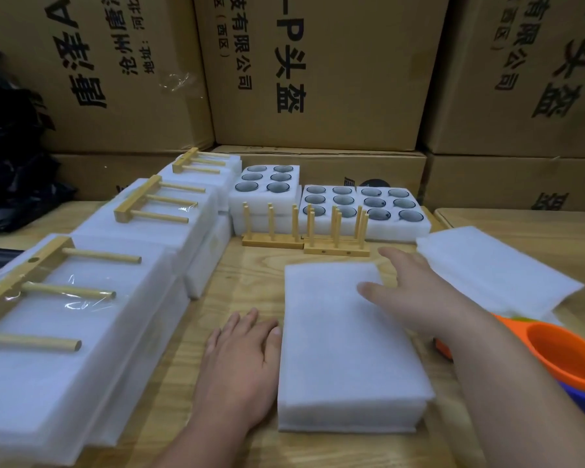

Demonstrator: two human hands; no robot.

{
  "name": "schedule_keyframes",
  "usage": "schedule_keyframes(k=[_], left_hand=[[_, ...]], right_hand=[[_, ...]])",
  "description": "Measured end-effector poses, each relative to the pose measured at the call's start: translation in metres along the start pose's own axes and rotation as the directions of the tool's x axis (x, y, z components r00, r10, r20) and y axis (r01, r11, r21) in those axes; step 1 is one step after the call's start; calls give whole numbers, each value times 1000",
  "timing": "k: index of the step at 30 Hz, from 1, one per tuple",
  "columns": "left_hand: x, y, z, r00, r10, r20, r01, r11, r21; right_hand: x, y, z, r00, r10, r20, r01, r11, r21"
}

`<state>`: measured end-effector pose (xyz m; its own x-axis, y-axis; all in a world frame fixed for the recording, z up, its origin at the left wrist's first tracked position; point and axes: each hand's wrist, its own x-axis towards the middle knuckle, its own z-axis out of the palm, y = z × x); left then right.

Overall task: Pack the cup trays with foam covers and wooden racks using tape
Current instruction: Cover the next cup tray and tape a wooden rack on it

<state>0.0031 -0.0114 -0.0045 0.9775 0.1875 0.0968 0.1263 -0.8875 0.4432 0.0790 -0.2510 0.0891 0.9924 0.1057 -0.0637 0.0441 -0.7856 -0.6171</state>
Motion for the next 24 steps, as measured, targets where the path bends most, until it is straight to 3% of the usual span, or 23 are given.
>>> schedule_keyframes(k=[3, 6, 12, 18, 24], left_hand=[[0, 0, 0, 1000, 3, -9, -3, 1000, 6], [0, 0, 1, 1000, -2, -9, 2, 1000, 2], [-1, 0, -1, 1000, 6, -10, -7, 998, -58], [-7, -5, -9, 985, 164, -46, -170, 936, -307], [-8, 0, -14, 980, 200, -6, -192, 932, -308]], right_hand=[[-3, -2, 11, 984, -99, 146, 108, 993, -55], [-5, -3, 24, 964, -52, 261, 86, 989, -121], [-5, -10, 30, 970, 15, 242, 15, 992, -122], [-8, -15, 30, 967, 53, 249, -28, 994, -105], [-12, -19, 31, 963, 73, 258, -42, 991, -125]])
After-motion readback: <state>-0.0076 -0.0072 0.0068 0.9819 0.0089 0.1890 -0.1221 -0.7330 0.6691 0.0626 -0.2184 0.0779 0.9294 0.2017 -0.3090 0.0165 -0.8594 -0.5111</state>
